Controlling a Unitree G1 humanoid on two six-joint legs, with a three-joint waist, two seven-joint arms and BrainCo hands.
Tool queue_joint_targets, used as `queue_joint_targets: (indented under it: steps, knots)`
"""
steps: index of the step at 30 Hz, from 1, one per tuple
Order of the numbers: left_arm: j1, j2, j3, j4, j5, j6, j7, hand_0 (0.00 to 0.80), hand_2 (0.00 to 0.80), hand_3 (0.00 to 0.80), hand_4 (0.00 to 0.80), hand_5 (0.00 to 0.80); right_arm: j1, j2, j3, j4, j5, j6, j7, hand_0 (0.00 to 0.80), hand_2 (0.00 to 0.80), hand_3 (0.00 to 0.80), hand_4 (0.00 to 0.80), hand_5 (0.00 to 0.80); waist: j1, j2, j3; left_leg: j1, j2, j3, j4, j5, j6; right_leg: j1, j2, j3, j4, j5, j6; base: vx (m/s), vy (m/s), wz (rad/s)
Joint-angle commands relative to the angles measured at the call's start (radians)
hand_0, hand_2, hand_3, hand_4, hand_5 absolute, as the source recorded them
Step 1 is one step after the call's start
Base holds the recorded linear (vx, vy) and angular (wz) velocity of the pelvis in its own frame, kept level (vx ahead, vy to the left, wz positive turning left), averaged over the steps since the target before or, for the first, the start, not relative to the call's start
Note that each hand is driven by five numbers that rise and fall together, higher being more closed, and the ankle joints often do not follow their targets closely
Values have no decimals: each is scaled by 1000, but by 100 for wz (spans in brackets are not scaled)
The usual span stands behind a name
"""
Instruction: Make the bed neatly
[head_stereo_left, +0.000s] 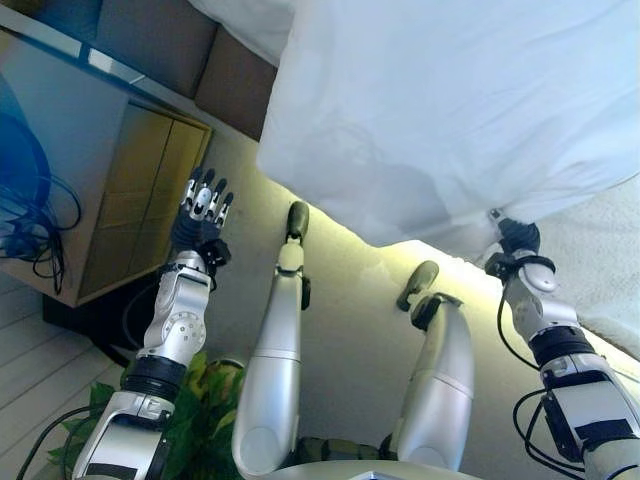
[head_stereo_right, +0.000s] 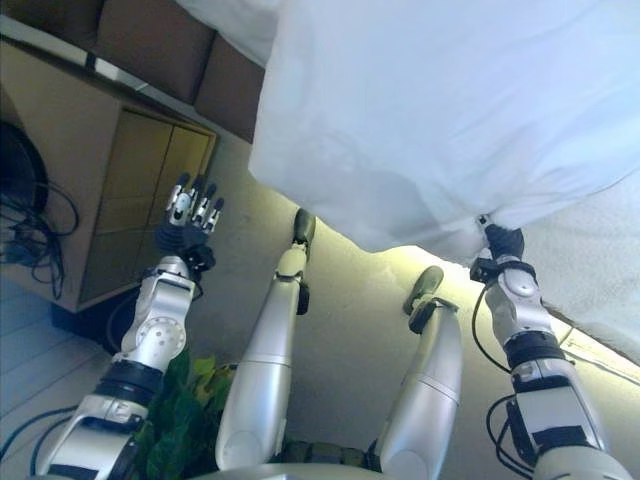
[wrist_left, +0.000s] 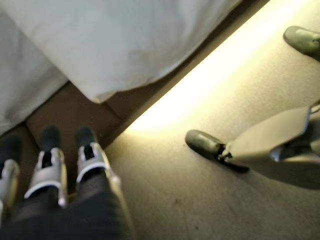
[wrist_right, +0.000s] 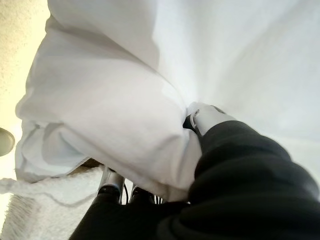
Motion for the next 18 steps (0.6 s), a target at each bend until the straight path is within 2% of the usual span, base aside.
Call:
queue_joint_targets:
  steps: [1, 9, 18]
  knots:
    - [18, -5, 54, -15, 1, -61, -10, 0, 0, 0, 0, 0, 103, 6, -35, 14, 58, -43, 39, 800, 800, 800, 800, 800, -10, 19, -18, -82, 7, 8, 292, -204, 39, -87, 25, 84, -60, 224, 17, -66, -38, -7]
    - [33, -15, 93, 24, -46, -74, -26, 0, 0, 0, 0, 0, 197, 4, -90, 48, 52, -67, 69, 800, 800, 800, 800, 800, -35, 15, -34, -126, 14, 0, 411, -251, 48, -136, 63, 115, 77, 152, -9, -54, -24, -11]
    - [41, -23, 122, 77, -53, -90, -58, 0, 0, 0, 0, 0, 282, 3, -178, 181, 71, -67, 75, 800, 800, 800, 800, 800, -56, 5, -54, -154, 25, -1, 426, -254, 45, -161, 83, 124, 92, 140, -21, -9, -2, -2]
